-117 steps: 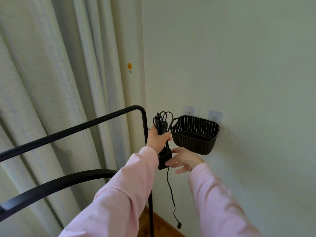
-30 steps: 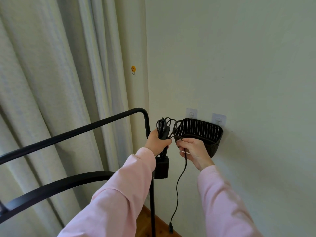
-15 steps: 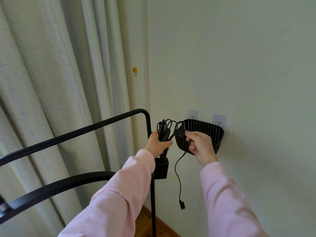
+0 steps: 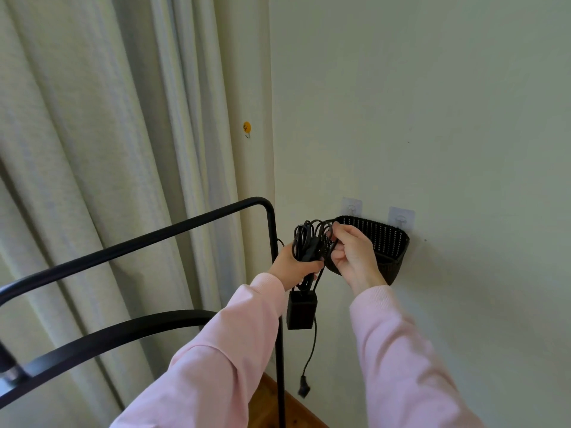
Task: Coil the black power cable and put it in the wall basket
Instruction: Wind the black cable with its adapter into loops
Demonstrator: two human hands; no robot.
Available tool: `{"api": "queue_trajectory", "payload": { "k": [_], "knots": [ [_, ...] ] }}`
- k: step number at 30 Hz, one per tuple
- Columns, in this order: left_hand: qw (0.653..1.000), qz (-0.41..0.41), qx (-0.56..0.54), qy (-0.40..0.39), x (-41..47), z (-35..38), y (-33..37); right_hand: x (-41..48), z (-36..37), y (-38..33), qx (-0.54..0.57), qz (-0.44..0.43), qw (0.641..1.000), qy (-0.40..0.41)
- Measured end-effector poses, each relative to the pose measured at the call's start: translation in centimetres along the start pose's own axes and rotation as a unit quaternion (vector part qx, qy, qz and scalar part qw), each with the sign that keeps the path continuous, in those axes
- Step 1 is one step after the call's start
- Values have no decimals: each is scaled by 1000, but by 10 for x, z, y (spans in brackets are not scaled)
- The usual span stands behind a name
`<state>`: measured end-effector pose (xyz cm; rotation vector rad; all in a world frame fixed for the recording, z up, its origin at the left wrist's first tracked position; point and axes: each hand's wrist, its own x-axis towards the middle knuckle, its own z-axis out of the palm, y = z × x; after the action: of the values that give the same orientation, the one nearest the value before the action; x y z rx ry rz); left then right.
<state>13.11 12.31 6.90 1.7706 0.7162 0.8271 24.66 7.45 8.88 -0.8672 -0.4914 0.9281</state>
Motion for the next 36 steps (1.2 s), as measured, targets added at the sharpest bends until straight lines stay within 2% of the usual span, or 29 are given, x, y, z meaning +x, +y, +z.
{"api": "queue_trajectory", "payload": {
  "k": [4,10,12,16,18,20,23,30,36],
  "knots": [
    [1000,-3,-23,-9,-1,2,3,1,5,-1,-1,2,1000,-8],
    [1000,-2,21,8,2,4,-1,2,5,-1,-30,-2,999,-9],
    [1000,5,8,2,1,5,-2,2,3,-2,-11,4,1000,-22],
    [998,-4,-48,40,2,4,0,4,-3,3,15,36,998,-44],
    [997,-2,-68,48,1,3,2,5,-8,12,-80,61,995,-17],
    [997,5,-54,62,-1,3,4,3,-13,23,-226,97,969,-6],
    [996,5,-59,73,-1,3,5,-1,-16,35,-339,121,932,-39],
    [994,-5,-70,86,-3,1,-1,1,-21,36,-414,135,892,-124],
    [995,-6,-54,86,-1,1,0,2,-25,44,-439,118,884,-112]
  ]
}}
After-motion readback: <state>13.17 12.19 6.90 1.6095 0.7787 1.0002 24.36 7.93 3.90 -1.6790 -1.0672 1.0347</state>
